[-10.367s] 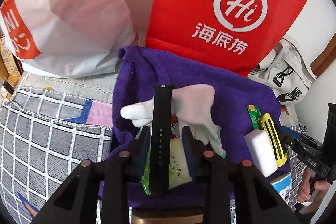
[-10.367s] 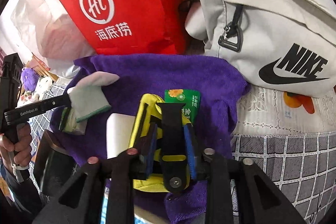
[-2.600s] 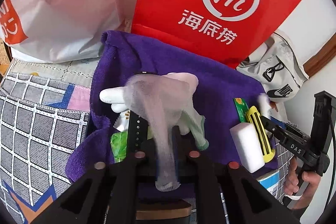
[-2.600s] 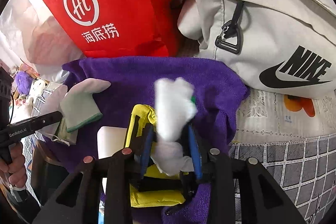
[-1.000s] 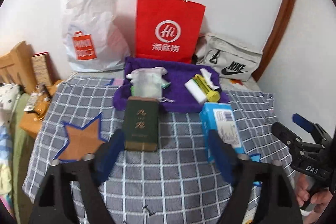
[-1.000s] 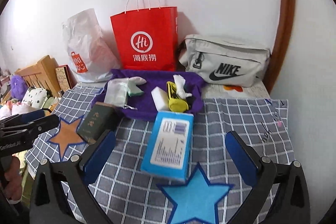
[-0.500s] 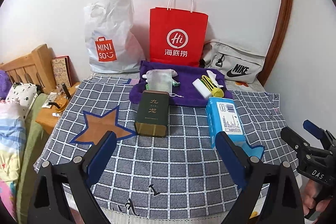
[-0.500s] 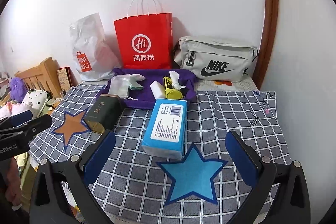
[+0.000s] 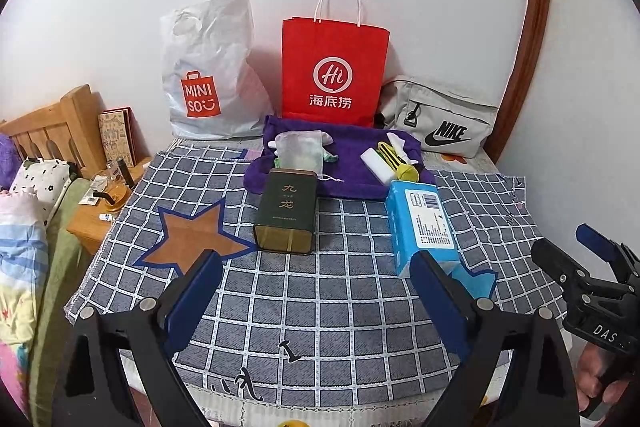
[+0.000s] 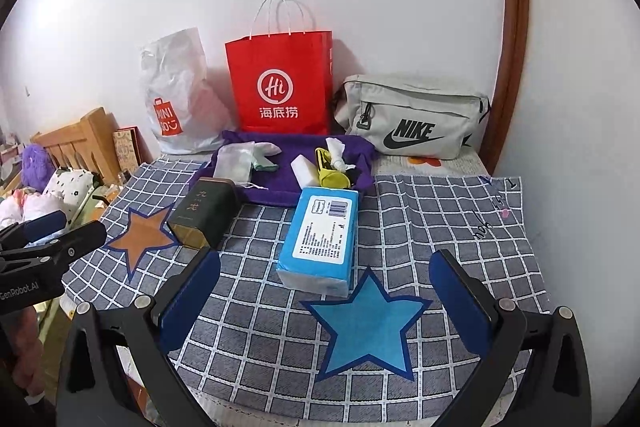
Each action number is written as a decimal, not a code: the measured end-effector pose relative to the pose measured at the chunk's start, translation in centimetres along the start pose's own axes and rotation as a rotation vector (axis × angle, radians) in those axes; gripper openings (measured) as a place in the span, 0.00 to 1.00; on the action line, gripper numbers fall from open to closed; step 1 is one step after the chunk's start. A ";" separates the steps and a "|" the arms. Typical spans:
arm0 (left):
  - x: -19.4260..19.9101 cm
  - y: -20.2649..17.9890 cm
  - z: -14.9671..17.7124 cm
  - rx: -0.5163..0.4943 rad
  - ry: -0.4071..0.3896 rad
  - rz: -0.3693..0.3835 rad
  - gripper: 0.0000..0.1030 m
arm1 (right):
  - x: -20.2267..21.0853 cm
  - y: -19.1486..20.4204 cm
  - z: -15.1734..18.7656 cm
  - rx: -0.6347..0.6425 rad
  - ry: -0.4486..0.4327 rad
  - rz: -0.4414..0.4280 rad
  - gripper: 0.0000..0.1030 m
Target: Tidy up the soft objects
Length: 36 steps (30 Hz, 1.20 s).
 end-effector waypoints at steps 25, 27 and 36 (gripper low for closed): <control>0.5 -0.4 0.0 -0.008 -0.003 -0.004 0.92 | 0.3 -0.1 0.2 -0.014 -0.006 -0.010 1.00; 0.5 -0.3 0.0 -0.010 -0.006 -0.003 0.92 | 0.3 -0.1 0.2 -0.015 -0.006 -0.010 1.00; 0.6 -0.4 0.0 -0.009 -0.005 -0.003 0.92 | 0.5 -0.4 0.2 -0.015 -0.009 -0.010 1.00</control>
Point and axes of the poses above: each gripper's, at about its wrist camera, not at the fingertips, and x roughly against the way its jaws point, y to its left, z to its underside, the point moved 9 cm from there along -x, roughly the way its jaws point, and after that the axes turned 9 degrees about x, right-handed, at the moved point
